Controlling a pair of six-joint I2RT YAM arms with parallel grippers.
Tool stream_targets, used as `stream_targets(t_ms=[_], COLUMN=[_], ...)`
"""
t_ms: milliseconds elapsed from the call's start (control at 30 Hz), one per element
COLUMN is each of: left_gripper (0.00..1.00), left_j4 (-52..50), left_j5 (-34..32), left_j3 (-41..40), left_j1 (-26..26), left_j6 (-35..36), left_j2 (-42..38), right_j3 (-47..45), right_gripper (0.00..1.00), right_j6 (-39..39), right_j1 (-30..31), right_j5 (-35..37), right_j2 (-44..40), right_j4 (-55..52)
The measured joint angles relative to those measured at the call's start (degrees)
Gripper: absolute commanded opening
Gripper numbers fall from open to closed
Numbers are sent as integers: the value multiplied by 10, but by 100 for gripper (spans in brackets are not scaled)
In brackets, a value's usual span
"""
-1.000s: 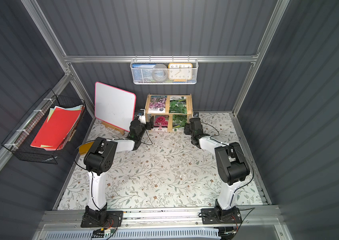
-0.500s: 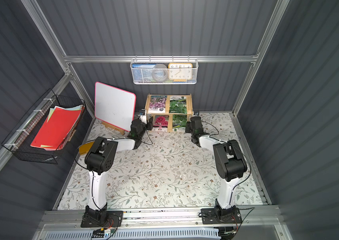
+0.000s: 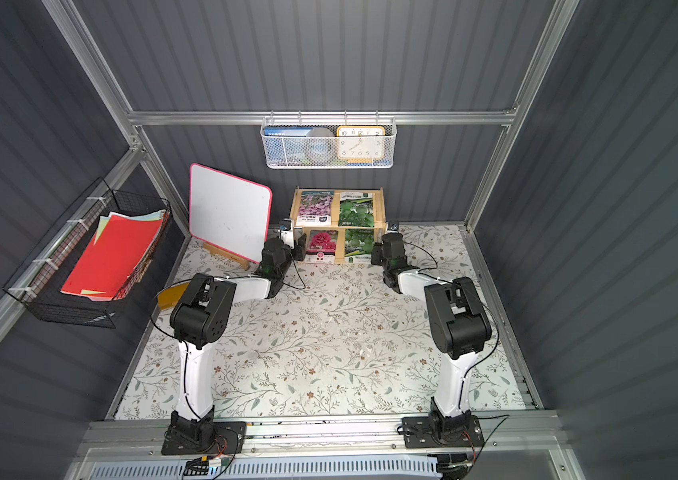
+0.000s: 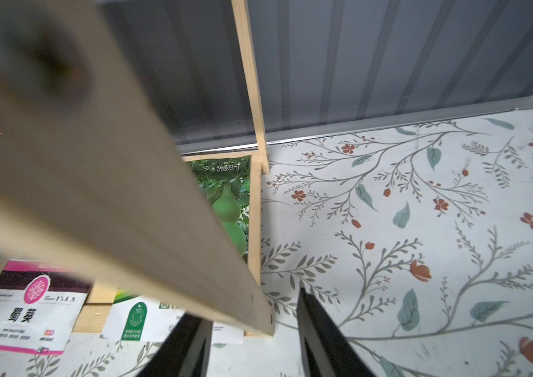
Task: Take the seed bag off the shelf
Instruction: Move the shelf to the center of the board.
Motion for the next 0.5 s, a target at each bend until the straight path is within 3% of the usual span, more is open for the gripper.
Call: stream_targets(t_ms=[233,500], left_gripper=[50,42], left_j4=[-3,-13], left_j5=[4,4], left_j3=[2,19], left_j1=[0,0], left_j6=[0,3], left_j2=[0,4], right_j3=[15,28], right_gripper=[44,15], right_j6=[-1,26], right_j1=[-7,-7], right_j5=[-12,-34], right_j2=[27,41], right_j4=[10,31])
